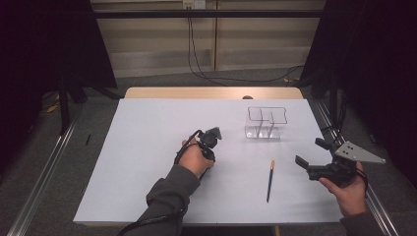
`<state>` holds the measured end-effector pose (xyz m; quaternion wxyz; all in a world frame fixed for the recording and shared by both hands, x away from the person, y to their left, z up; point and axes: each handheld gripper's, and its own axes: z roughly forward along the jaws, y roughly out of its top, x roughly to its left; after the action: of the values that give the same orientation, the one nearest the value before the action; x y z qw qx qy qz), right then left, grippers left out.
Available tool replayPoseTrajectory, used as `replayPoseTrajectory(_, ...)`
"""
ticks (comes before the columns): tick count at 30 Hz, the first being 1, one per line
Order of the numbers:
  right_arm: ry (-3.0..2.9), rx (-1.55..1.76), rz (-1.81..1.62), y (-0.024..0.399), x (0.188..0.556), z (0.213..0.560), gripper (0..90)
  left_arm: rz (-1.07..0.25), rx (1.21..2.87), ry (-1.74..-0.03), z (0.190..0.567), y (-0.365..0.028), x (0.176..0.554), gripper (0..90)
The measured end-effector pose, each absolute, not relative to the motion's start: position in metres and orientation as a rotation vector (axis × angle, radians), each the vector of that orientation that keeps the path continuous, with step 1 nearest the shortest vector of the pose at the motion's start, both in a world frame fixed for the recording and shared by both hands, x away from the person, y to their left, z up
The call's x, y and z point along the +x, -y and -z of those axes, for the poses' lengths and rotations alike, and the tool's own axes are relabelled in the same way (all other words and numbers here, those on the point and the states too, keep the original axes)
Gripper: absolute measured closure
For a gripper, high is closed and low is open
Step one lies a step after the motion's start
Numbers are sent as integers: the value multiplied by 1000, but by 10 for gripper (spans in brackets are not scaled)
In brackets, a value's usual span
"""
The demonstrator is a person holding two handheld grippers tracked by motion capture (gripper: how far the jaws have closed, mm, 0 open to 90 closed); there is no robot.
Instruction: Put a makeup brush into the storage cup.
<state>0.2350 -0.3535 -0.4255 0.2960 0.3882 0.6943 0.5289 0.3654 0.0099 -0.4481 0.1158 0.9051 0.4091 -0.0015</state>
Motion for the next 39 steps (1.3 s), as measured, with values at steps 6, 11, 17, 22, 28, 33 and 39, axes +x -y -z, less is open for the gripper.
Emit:
replayPoseTrajectory(6,-1847,1030,-1406,353,235,426,16,-5,2655,-1207,448,-9,365,789)
replayPoseTrajectory(11,-1847,1033,-1399,354,236,426,16,-15,2650,-1186,448,-9,363,783)
replayPoseTrajectory(17,-1843,1039,-1401,355,235,427,16,-2,2645,-1181,447,-10,362,745)
replayPoseTrajectory(22,-1840,1041,-1403,355,234,426,16,-2,2645,-1192,446,-12,360,739)
replayPoseTrajectory(28,-1841,1042,-1400,357,234,427,16,27,2655,-1207,445,-27,352,749)
replayPoseTrajectory(33,-1847,1036,-1399,355,235,426,16,18,2650,-1206,445,-35,344,759)
replayPoseTrajectory(39,-1853,1028,-1396,351,236,426,16,-1,2648,-1224,445,-35,345,831)
